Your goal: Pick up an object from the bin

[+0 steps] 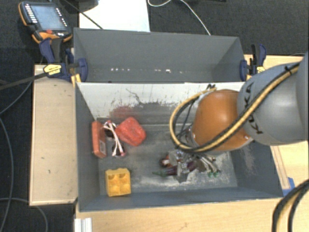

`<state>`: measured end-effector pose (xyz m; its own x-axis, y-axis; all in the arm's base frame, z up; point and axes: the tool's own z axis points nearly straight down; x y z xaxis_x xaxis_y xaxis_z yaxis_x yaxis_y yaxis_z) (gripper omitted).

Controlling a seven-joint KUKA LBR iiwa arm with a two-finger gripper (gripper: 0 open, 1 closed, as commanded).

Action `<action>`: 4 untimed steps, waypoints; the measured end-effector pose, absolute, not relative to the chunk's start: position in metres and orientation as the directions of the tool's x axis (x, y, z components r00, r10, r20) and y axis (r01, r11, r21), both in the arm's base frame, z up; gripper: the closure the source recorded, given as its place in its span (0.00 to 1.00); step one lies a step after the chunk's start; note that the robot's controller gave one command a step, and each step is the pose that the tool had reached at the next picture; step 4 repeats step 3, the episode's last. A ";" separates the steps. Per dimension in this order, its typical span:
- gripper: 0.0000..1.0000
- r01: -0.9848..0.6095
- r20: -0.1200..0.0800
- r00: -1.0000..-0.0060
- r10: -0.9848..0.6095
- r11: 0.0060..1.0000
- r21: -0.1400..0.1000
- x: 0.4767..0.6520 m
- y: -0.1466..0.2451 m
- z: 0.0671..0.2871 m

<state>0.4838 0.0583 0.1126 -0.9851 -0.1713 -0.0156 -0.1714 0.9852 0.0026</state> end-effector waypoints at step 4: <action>1.00 -0.169 -0.021 -0.985 -0.169 0.986 0.002 0.485 0.059 0.156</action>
Offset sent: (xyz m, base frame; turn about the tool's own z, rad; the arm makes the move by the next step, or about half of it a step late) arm 0.0000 0.0000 0.0588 0.0000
